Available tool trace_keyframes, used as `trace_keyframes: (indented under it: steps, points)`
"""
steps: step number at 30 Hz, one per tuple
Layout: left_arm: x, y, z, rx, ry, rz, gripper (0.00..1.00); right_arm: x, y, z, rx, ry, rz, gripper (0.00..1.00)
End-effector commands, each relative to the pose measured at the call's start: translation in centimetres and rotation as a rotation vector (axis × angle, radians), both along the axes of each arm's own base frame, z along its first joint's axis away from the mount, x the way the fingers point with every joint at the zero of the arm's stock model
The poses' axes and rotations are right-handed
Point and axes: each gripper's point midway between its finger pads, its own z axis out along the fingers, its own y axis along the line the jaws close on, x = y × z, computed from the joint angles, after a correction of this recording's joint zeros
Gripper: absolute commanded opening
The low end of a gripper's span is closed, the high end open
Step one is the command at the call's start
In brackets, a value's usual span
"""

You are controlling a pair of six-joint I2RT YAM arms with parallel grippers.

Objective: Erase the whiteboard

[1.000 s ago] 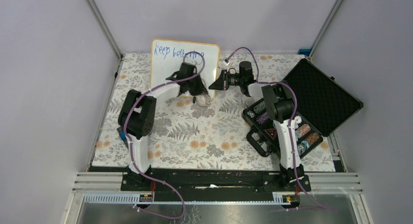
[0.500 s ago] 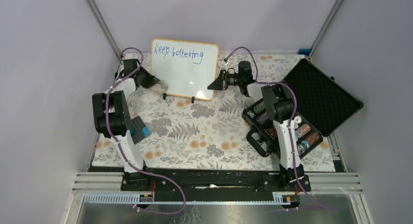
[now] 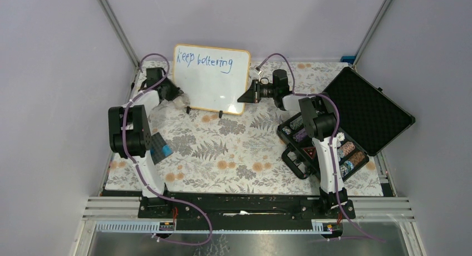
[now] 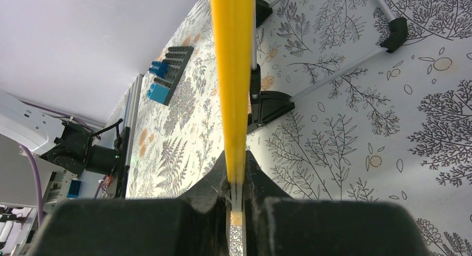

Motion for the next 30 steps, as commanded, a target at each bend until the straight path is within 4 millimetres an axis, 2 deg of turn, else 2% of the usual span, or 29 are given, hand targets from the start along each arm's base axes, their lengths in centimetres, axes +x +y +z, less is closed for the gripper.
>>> trace_keyframes:
  steps: [1, 4, 12, 15, 18, 22, 26, 28, 29, 30]
  points:
    - [2.3, -9.2, 5.7, 0.064, -0.218, -0.236, 0.00, -2.4, 1.1, 2.7, 0.029, 0.013, 0.109, 0.00]
    - [1.7, -13.9, 6.1, 0.072, -0.234, -0.311, 0.00, -2.5, 1.2, 2.7, 0.030, 0.012, 0.114, 0.00]
    - [-0.2, -25.9, 3.7, 0.024, -0.219, -0.472, 0.00, -2.8, 1.2, 2.9, 0.029, 0.004, 0.118, 0.00]
    - [0.1, -28.1, 4.2, 0.054, -0.228, -0.512, 0.00, -2.9, 1.2, 3.0, 0.031, -0.001, 0.128, 0.00]
    - [0.8, -28.1, 5.5, 0.108, -0.248, -0.519, 0.00, -3.2, 1.2, 2.9, 0.034, 0.002, 0.142, 0.00]
    - [2.8, -26.2, 8.4, 0.185, -0.299, -0.487, 0.00, -3.4, 1.4, 2.9, 0.034, -0.002, 0.156, 0.00]
    - [5.4, -22.5, 9.9, 0.212, -0.331, -0.403, 0.00, -3.6, 1.6, 2.7, 0.016, -0.001, 0.161, 0.00]
    - [6.9, -19.9, 9.8, 0.210, -0.325, -0.350, 0.00, -3.7, 1.8, 2.5, 0.007, -0.005, 0.161, 0.00]
    - [7.4, -19.3, 10.0, 0.200, -0.326, -0.335, 0.00, -3.7, 1.9, 2.5, 0.003, -0.008, 0.163, 0.00]
    - [8.2, -17.6, 9.8, 0.193, -0.320, -0.309, 0.00, -3.8, 2.0, 2.4, 0.000, -0.008, 0.168, 0.00]
